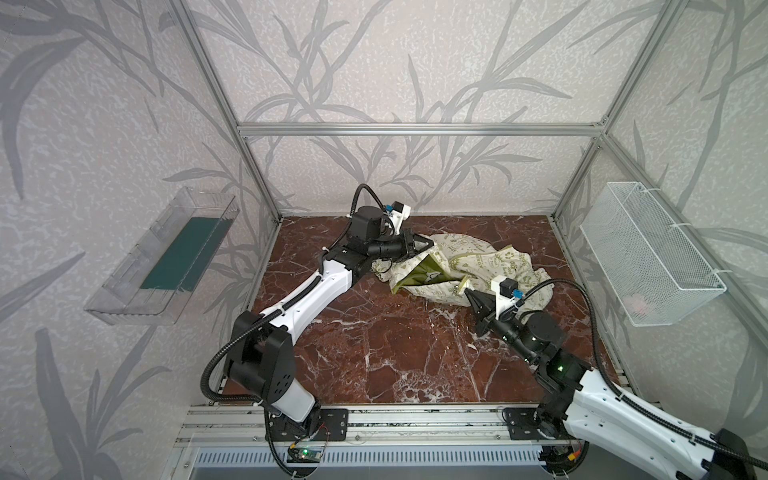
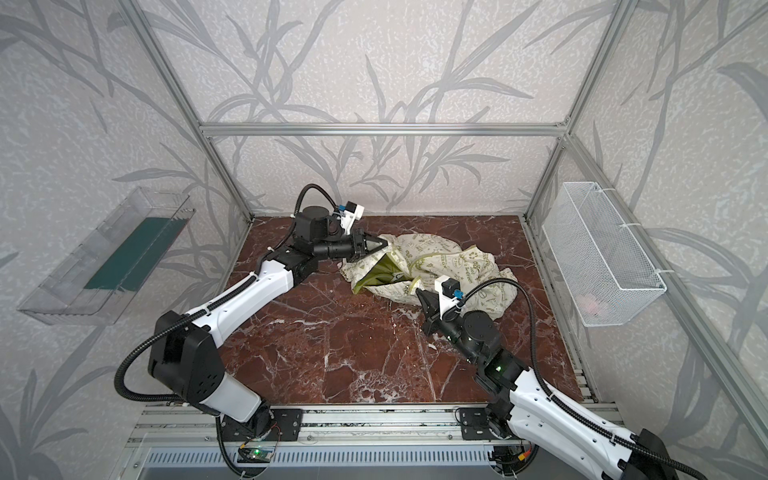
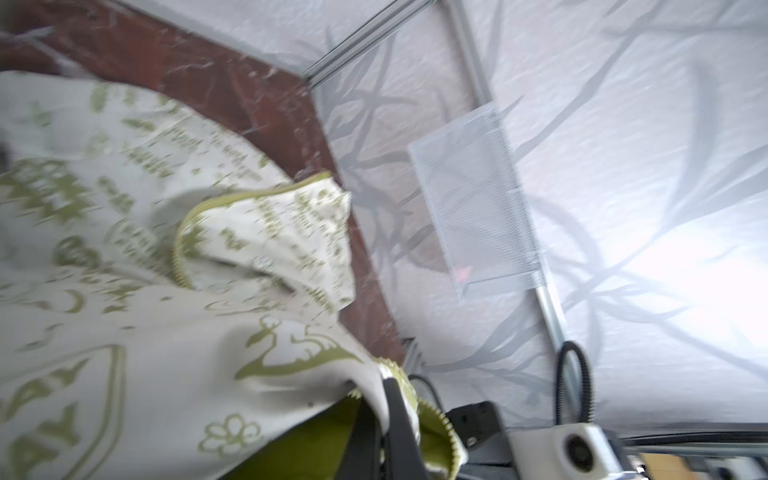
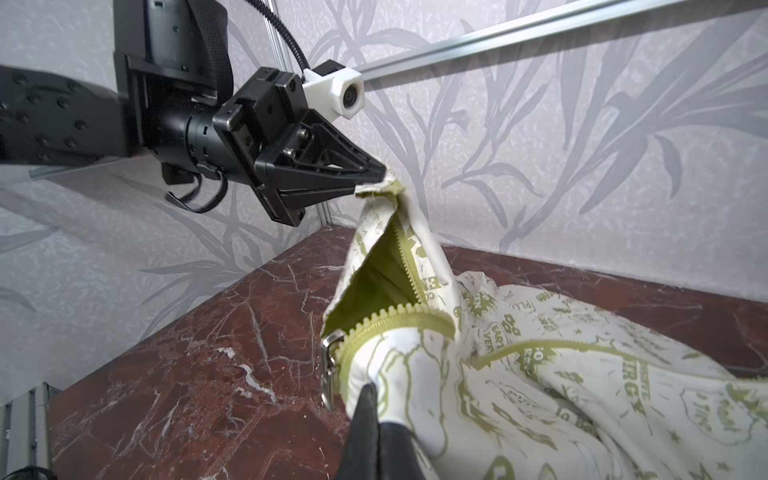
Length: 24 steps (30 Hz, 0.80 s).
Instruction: Zip up the jacket
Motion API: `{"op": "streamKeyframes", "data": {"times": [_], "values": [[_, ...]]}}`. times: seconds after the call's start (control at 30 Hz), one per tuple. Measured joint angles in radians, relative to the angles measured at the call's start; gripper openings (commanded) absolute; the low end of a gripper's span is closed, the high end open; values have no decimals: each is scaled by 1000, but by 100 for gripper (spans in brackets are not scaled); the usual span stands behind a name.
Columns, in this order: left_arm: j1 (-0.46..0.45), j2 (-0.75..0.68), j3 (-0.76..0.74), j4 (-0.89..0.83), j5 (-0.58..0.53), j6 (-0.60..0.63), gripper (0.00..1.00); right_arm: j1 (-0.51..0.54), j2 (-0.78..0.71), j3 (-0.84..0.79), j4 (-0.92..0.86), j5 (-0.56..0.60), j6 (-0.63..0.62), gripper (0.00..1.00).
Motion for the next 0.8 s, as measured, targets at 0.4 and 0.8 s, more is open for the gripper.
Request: {"op": "streamKeyframes", "data": {"times": [0.4,0.8], "values": [[24,121,57,657,45,-396,0,-237,138,287,66,-295,26,0],[23,-95,-96,587,5,227,0,-262,211,451,-105,-500,-37,0]]}}
